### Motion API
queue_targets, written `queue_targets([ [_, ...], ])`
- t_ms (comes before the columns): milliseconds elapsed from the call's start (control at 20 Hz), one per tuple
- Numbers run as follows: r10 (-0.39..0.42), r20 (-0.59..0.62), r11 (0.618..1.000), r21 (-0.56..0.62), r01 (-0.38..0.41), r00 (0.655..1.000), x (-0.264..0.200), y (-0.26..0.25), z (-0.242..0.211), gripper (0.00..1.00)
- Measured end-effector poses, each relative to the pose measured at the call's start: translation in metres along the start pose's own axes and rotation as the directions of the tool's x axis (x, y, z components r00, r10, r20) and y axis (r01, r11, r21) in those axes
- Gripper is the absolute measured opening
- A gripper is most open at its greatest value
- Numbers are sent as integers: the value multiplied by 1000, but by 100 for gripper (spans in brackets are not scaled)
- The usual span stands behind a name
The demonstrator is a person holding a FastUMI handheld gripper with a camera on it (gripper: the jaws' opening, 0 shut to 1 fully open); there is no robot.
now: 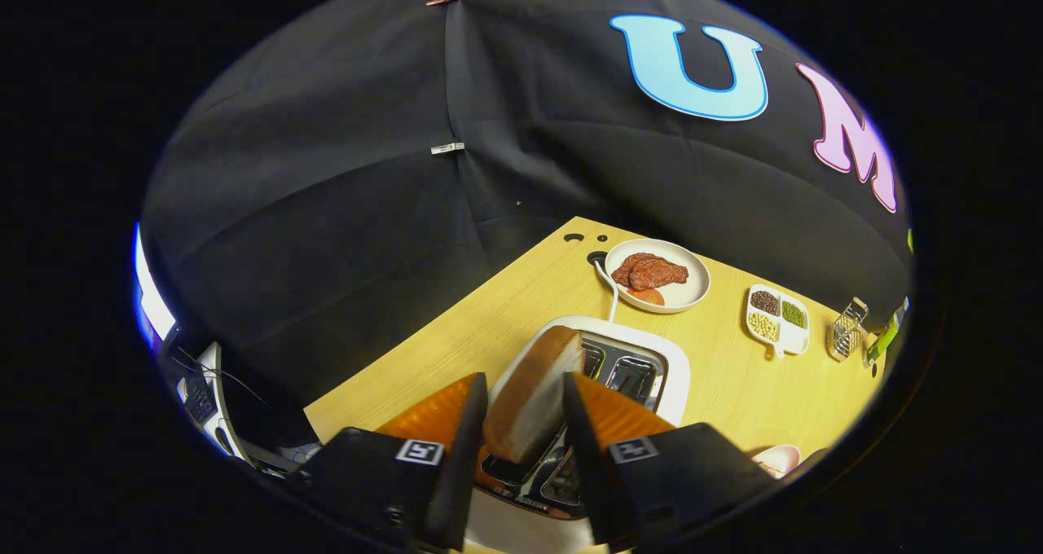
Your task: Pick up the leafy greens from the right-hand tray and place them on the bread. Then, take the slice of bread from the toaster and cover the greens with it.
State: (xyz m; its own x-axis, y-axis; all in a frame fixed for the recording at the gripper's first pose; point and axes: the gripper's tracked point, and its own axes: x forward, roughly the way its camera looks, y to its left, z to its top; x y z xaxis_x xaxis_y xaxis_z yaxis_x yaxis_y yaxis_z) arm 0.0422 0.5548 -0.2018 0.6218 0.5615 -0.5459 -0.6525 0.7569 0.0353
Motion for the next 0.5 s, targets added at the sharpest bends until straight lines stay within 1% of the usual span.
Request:
queue_targets([
  [100, -12, -5, 1000, -11, 12, 1000, -2, -2, -2, 43],
  [250, -38, -15, 999, -17, 38, 999, -5, -11, -5, 21],
  [300, -28, -22, 1000, -14, 27, 999, -6, -8, -5, 18],
  [350, -21, -23, 1000, -9, 21, 1000, -8, -8, -4, 18],
  [450, -6, -31, 1000, 19, 6, 999, -9, -6, -2, 13],
  [500, -4, -26, 999, 35, 5, 1000, -12, -7, 2, 12],
])
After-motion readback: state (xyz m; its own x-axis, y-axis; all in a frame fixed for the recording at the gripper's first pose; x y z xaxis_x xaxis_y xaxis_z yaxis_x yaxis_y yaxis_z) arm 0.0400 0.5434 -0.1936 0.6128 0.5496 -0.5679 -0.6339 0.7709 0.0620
